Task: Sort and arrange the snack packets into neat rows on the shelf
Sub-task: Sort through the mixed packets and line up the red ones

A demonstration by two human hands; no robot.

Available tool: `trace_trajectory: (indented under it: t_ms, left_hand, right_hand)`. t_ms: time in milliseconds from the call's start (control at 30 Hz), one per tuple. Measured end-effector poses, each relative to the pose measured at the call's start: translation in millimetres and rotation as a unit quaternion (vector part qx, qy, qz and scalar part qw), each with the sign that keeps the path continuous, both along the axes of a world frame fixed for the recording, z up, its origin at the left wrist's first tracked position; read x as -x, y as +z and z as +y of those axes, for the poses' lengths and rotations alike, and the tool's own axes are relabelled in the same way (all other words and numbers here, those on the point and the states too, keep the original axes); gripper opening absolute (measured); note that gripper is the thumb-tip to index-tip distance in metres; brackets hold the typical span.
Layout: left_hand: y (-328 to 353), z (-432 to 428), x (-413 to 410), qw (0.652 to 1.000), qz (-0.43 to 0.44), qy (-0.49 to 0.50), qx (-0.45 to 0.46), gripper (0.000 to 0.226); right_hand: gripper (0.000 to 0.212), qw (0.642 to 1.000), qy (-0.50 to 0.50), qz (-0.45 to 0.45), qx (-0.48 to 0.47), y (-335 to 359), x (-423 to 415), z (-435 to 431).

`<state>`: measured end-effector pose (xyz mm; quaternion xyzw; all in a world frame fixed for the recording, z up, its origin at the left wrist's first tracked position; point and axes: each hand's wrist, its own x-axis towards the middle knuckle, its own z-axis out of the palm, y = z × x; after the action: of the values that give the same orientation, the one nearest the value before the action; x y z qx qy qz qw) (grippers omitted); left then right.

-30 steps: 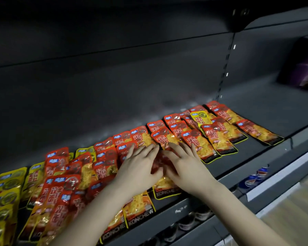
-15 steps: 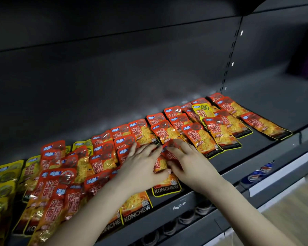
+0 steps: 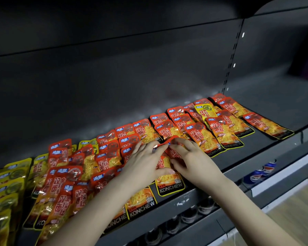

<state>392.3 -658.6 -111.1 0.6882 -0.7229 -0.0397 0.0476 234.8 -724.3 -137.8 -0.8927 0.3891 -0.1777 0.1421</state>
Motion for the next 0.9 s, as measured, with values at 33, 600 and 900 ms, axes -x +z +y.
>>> trace_trajectory:
  t_ms: [33,600,900]
  left_hand:
    - [1,0,0,1.0,0.002,-0.001,0.001,0.084]
    - [2,6,-13,0.995,0.064,0.037,0.069,0.083]
    - [0,-16,0,0.992,0.102,0.025,0.073,0.084]
  right_hand:
    - [0.051,1.0,-0.001,-0.004,0.001,1,-1,0]
    - [0.048,0.999,0.038,-0.021,0.025,10,-24,-2]
    - [0.048,0.999,0.027,-0.034,0.027,13,-9,-17]
